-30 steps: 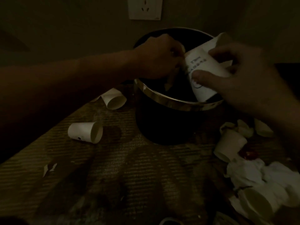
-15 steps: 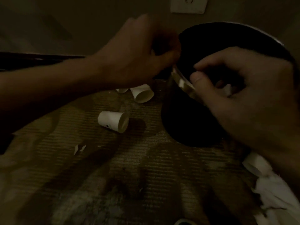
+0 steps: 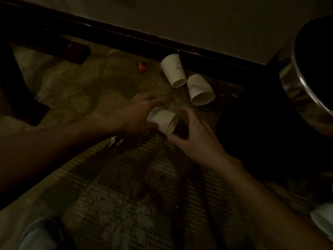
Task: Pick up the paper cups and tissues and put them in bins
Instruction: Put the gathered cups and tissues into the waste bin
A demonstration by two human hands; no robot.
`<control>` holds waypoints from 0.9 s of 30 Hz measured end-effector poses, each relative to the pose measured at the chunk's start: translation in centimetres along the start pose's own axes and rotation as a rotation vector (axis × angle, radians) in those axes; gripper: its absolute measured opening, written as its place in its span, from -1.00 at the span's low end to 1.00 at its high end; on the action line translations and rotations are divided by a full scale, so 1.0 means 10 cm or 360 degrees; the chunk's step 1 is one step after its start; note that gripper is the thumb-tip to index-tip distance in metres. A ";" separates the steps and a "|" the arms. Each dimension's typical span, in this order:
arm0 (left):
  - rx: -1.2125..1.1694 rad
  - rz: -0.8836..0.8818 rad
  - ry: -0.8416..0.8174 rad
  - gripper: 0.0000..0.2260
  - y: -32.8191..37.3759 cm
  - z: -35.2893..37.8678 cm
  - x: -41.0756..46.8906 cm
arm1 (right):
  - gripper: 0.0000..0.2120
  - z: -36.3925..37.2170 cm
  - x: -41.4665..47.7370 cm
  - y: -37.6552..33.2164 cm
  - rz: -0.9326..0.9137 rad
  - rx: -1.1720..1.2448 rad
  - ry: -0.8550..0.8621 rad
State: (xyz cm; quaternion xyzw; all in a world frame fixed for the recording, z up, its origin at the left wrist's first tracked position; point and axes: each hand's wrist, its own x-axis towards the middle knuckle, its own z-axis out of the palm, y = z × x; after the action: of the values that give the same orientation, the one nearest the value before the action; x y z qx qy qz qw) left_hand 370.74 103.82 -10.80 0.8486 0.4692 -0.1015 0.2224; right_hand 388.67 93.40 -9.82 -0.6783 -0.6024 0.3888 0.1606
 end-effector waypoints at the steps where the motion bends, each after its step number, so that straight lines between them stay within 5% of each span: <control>1: 0.0017 0.0007 -0.0028 -0.28 -0.03 0.04 0.04 | -0.16 0.04 0.06 0.04 0.0070 0.0075 -0.0040; 10: -0.0126 0.0026 -0.0122 -0.30 -0.07 0.25 0.15 | -0.28 0.28 0.30 0.15 0.0310 0.0510 0.0000; 16: -0.0755 -0.0124 -0.0106 -0.64 -0.02 0.28 0.11 | -0.24 0.34 0.35 0.07 0.0345 0.0672 0.0365; 21: -0.1175 0.0028 -0.0191 -0.40 -0.03 0.15 -0.02 | -0.01 0.40 0.49 -0.06 0.0717 0.1521 0.0263; 24: -0.1036 0.0128 -0.0244 -0.56 -0.28 0.08 -0.17 | -0.14 0.49 0.56 -0.08 0.0699 0.1616 0.0201; 27: -0.0884 -0.0184 -0.0020 -0.82 -0.72 0.10 -0.36 | -0.31 0.60 0.55 -0.04 0.0672 0.1538 0.0125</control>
State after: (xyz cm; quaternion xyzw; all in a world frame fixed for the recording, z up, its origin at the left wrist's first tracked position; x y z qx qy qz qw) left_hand 362.75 103.93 -12.35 0.7263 0.5252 0.0131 0.4432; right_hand 383.96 97.16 -15.25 -0.6476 -0.1983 0.6203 0.3956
